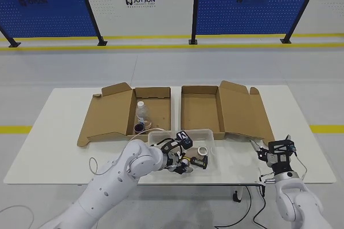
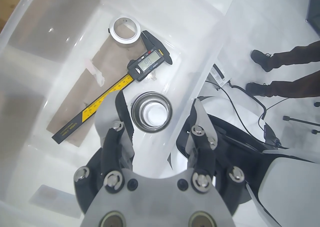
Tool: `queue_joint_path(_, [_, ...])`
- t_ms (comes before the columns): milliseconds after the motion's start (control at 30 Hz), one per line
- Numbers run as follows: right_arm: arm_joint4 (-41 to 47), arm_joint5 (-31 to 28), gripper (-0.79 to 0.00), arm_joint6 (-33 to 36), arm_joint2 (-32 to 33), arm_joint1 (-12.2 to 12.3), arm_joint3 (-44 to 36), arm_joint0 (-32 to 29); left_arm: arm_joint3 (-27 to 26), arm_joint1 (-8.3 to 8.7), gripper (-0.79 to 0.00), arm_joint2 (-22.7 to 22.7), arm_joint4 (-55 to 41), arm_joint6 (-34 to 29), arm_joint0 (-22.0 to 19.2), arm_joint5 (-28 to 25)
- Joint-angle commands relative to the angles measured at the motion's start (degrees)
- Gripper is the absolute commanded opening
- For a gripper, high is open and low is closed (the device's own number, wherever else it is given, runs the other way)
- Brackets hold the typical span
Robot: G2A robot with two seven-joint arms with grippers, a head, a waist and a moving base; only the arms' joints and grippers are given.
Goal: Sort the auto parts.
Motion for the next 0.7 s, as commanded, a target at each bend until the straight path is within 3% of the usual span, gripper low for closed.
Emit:
queue_joint_path(0, [0.0, 0.0, 0.0, 0.0, 0.0, 0.0, 0.0, 0.0, 0.1, -0.04, -0.323, 0.1, 0.0, 0.0, -0.2, 0.0])
queue_joint_path(100, [0.0, 0.0, 0.0, 0.0, 0.0, 0.0, 0.0, 0.0, -0.3, -0.04, -0.28, 0.0, 0.1, 0.0, -0.5, 0.1])
queue_joint_path(267, [0.0, 0.0, 0.0, 0.0, 0.0, 0.0, 0.0, 0.0, -1.6, 0.1, -0.277, -0.5, 0.1, 0.3, -0.4, 0.3])
queue_joint_path(367, [0.0, 0.0, 0.0, 0.0, 0.0, 0.0, 0.0, 0.0, -1.8, 0.17, -0.32, -0.8, 0.6, 1.0, -0.4, 0.6])
queue_joint_path(433, [0.0, 0.0, 0.0, 0.0, 0.0, 0.0, 0.0, 0.0, -1.5, 0.18, -0.394, -0.9, 1.3, 1.6, -0.4, 0.8])
queue_joint_path(667, [0.0, 0.0, 0.0, 0.0, 0.0, 0.0, 0.0, 0.0, -0.5, -0.04, -0.394, 0.1, 1.7, 1.2, -0.7, 0.6])
